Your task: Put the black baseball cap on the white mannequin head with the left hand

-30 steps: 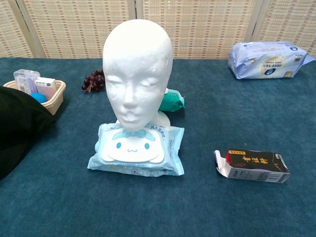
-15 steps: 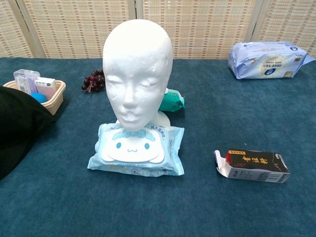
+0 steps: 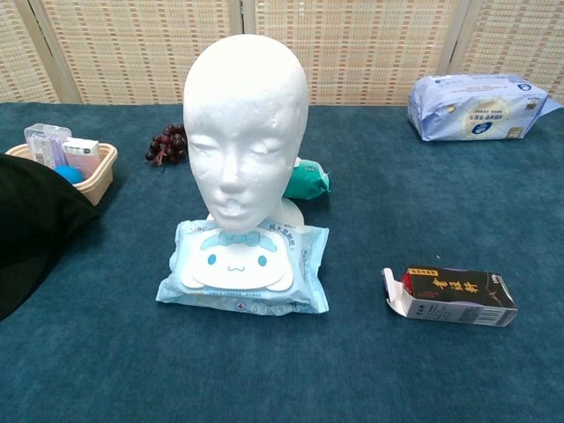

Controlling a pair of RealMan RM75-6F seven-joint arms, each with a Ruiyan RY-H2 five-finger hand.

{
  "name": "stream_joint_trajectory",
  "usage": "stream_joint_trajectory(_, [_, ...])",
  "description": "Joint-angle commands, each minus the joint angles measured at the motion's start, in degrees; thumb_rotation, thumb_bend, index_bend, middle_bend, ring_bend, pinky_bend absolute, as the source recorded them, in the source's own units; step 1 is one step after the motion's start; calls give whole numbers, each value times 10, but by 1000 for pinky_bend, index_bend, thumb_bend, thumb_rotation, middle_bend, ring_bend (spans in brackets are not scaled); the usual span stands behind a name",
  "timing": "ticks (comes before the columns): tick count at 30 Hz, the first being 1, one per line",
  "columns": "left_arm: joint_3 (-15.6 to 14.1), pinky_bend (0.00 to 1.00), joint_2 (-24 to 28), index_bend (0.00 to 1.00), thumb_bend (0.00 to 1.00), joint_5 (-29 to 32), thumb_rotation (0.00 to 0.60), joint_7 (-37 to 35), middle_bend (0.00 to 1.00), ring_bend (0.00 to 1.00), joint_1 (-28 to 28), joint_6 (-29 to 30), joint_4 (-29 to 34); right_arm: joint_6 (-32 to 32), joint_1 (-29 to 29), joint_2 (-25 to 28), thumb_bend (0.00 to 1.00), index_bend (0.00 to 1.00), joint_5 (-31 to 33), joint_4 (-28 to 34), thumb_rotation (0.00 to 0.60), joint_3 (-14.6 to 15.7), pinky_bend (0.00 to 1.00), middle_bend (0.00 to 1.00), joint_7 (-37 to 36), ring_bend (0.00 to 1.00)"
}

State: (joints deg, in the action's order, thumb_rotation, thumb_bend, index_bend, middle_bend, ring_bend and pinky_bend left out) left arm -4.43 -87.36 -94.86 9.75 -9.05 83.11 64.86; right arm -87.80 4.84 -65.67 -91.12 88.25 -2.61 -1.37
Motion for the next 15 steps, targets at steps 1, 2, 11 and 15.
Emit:
stream_joint_trajectory(1, [0, 485, -3, 515, 63, 3, 600, 0, 543, 407, 2, -1, -9, -1, 0, 0, 155, 596, 0, 0, 600, 0, 586, 596, -1, 457])
stream_joint_trajectory(2, [1, 485, -4, 515, 63, 3, 600, 0, 545, 407, 2, -1, -12, 0, 0, 0, 155, 596, 0, 0, 600, 0, 586, 596, -1, 457])
stream_joint_trajectory(11, [2, 481, -14, 525, 64, 2, 600, 4, 558, 407, 3, 4, -33, 0, 0, 0, 155, 596, 0, 0, 600, 0, 586, 596, 1, 457])
stream_joint_trajectory(15, [3, 481, -17, 528, 63, 6, 600, 6, 565, 407, 3, 1, -39, 0, 0, 0, 155, 596, -1, 0, 600, 0, 586, 596, 1, 457])
